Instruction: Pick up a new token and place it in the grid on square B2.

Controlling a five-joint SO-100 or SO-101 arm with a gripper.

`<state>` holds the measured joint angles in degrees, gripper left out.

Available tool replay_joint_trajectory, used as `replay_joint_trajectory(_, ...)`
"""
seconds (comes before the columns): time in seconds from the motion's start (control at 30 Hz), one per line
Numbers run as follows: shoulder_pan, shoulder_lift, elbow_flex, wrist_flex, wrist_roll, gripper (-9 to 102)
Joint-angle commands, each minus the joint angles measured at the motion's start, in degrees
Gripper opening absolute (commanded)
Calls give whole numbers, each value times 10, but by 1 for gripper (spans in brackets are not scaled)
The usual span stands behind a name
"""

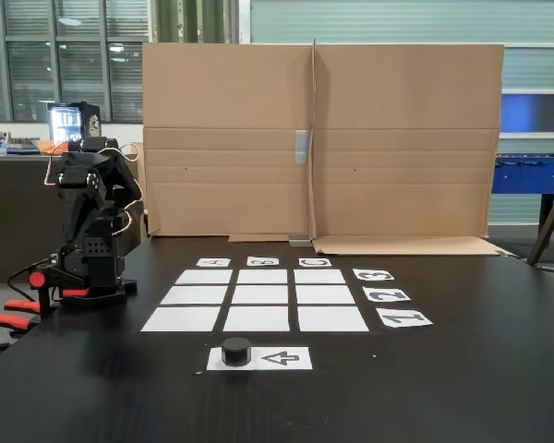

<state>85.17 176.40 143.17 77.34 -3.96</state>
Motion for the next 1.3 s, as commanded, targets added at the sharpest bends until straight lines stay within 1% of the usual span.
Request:
replay_joint_trajectory(0.0, 5, 3, -2, 2, 1, 0)
replay_joint_trajectory(0.9, 5, 0, -3, 2, 1, 0)
replay_joint_trajectory(1.07, -9, -51, -38, -4, 0, 0)
replay_joint_trajectory(1.27, -46, -169, -134, 0, 2, 0)
